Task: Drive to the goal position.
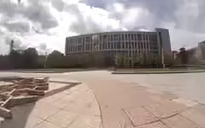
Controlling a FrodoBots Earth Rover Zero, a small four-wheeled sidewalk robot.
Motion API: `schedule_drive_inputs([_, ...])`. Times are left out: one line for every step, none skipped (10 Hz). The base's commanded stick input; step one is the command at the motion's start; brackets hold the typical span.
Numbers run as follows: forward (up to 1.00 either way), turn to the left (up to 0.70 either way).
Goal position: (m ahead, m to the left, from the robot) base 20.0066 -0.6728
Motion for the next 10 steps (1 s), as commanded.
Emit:
schedule_drive_inputs([0.70,0.06])
schedule_drive_inputs([0.70,0.09])
schedule_drive_inputs([0.70,0.02])
schedule_drive_inputs([0.70,0.03])
schedule_drive_inputs([0.70,0.07])
schedule_drive_inputs([0.70,0.02])
schedule_drive_inputs([0.70,0.00])
schedule_drive_inputs([0.70,0.00])
schedule_drive_inputs([0.70,0.00])
schedule_drive_inputs([0.70,0.00])
